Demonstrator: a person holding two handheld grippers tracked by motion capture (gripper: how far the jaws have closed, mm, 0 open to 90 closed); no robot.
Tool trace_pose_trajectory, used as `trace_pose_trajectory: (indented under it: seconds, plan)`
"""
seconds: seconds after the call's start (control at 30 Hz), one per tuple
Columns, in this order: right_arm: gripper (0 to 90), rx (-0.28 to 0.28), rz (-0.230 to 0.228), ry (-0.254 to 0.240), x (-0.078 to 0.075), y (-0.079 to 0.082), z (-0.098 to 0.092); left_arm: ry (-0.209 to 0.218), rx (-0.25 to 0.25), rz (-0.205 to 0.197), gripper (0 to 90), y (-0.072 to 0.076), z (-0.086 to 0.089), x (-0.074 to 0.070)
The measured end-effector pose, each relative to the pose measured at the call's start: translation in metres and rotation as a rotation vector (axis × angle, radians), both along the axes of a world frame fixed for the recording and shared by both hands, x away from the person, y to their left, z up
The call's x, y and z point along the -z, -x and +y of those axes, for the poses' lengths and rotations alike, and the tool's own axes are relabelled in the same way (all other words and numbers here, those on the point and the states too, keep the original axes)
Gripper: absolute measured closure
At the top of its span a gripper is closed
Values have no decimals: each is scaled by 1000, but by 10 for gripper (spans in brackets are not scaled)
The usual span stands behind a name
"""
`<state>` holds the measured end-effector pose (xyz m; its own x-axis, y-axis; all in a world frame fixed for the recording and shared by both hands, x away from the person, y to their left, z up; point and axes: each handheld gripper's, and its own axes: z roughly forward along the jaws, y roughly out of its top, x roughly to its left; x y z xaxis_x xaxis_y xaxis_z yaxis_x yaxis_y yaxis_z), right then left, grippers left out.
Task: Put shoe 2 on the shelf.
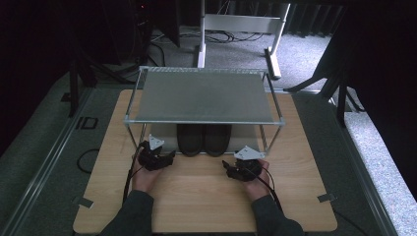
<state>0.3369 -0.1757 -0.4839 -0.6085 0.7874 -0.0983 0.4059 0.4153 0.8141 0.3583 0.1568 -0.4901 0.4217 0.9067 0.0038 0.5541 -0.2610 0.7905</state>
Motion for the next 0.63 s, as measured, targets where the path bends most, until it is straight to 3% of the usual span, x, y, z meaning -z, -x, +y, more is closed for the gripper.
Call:
trace_pose_trajectory:
  seconds: [0.2,0.4,0.63]
  plan:
    - [355,32,34,7,2,13,-26,4,-3,-31,363,18,10,-8]
    - [352,75,72,-33,4,18,-47,3,3,-13,360,29,14,-7]
    - [352,88,89,-36,5,17,-54,-3,-12,-14,360,33,19,-7]
